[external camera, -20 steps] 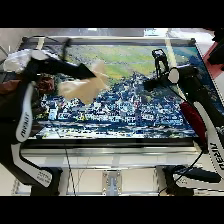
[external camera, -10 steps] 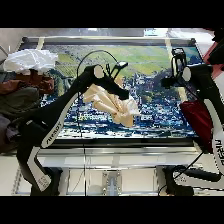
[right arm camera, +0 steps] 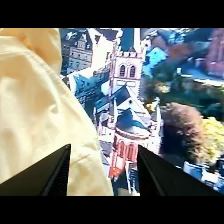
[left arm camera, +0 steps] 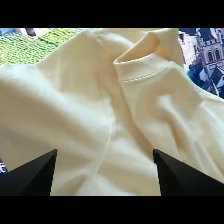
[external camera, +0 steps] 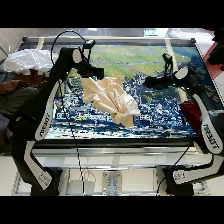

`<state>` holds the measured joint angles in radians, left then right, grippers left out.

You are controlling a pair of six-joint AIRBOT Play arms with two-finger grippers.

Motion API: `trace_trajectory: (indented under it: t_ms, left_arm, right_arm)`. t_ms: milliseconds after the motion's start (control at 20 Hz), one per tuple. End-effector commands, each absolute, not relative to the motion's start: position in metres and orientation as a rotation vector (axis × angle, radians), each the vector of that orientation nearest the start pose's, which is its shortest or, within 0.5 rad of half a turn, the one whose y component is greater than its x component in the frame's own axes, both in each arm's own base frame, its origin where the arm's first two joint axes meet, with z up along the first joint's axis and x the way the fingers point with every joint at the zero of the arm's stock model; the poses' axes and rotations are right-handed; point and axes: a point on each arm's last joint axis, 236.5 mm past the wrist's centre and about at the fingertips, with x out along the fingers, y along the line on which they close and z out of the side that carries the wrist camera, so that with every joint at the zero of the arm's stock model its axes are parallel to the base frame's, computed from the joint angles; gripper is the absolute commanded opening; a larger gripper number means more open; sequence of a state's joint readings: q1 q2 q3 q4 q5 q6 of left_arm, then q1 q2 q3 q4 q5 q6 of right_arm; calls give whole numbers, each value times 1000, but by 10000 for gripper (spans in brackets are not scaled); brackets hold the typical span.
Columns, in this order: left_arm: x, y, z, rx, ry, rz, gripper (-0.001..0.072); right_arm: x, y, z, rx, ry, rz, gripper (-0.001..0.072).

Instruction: Fold the shirts.

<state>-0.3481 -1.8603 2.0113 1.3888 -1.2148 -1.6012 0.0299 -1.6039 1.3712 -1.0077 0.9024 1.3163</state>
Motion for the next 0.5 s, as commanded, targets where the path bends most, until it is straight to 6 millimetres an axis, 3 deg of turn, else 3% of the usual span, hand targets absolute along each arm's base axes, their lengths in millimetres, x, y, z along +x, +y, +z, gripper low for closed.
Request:
trace_trajectory:
  t_ms: [0,150,450]
  left_arm:
    - [527,-202,47,-10,1116,-346,711]
    - [531,-200,48,-12,1106,-343,711]
    - [535,-202,51,-19,1081,-344,710]
  right_arm:
    - [486,158,-68,421,1195,448,479]
    - [476,167,-95,402,1256,478,480]
    - [474,170,-93,396,1273,502,478]
